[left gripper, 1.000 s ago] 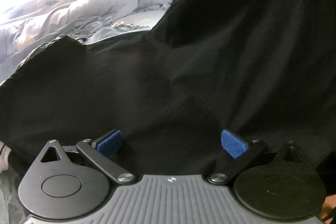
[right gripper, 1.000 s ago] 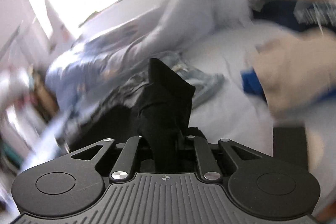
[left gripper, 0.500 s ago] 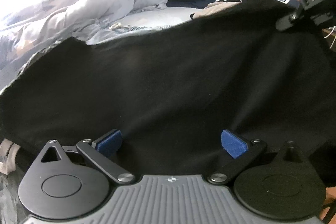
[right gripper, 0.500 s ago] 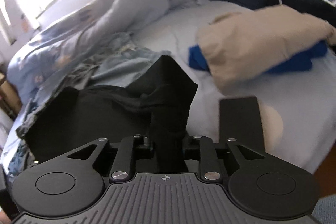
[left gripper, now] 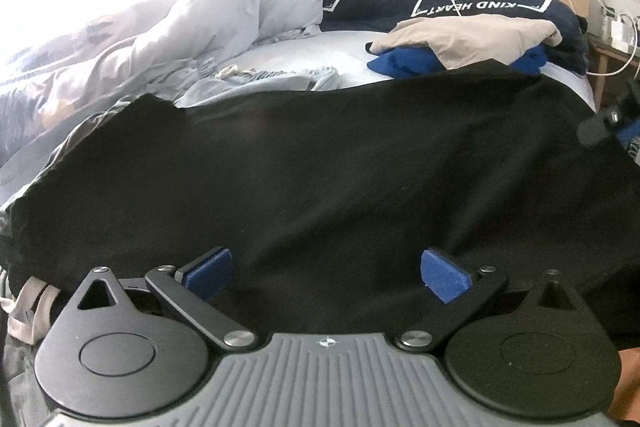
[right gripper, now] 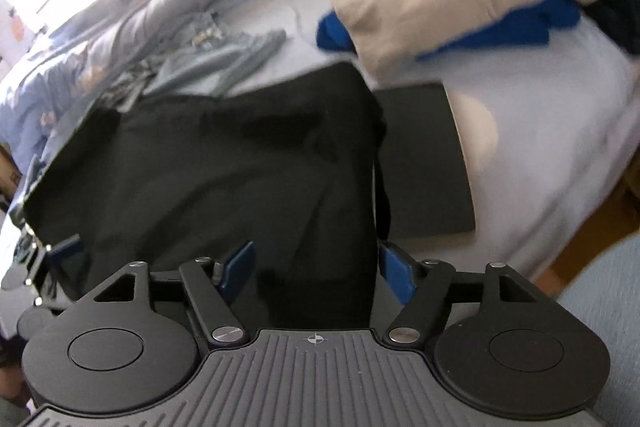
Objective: Fold clothes
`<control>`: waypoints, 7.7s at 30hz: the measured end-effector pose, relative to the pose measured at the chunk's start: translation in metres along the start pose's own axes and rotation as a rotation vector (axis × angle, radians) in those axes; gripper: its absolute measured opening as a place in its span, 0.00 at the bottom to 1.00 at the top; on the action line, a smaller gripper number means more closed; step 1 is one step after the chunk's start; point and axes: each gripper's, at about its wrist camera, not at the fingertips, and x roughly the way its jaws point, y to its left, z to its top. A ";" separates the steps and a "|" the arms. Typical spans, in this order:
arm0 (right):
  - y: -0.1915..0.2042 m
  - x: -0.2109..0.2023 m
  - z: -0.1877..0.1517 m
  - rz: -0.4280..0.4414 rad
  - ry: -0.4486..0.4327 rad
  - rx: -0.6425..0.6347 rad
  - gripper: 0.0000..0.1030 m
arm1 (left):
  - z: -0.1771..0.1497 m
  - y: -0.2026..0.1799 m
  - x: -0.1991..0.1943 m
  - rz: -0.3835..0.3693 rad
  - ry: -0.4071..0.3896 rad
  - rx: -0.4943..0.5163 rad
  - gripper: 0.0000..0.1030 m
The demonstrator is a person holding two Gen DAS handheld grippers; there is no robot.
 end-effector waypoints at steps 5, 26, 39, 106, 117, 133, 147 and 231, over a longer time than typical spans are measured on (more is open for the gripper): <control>-0.009 0.013 -0.012 0.007 0.058 0.077 0.71 | 0.001 0.004 0.004 0.002 -0.009 -0.006 1.00; 0.002 0.032 -0.028 0.083 0.161 0.111 0.65 | 0.001 0.048 0.010 0.234 -0.007 -0.081 0.98; -0.001 0.015 -0.053 0.084 0.245 0.171 0.65 | 0.002 0.041 0.006 0.159 -0.012 -0.049 0.99; 0.357 0.135 0.053 0.386 0.358 -0.513 0.14 | 0.001 0.056 -0.011 0.170 0.042 -0.115 0.98; 0.381 0.159 0.058 0.456 0.425 -0.451 0.67 | -0.008 0.074 -0.072 0.264 0.019 -0.112 1.00; 0.328 0.049 0.085 0.687 0.258 -0.299 1.00 | 0.019 0.080 -0.104 0.180 -0.375 -0.166 1.00; 0.208 0.015 0.080 0.557 0.104 -0.182 1.00 | 0.033 0.091 -0.072 0.148 -0.361 -0.301 1.00; 0.192 0.149 0.103 0.602 0.038 -0.225 0.23 | 0.040 0.078 -0.018 0.390 -0.110 -0.440 1.00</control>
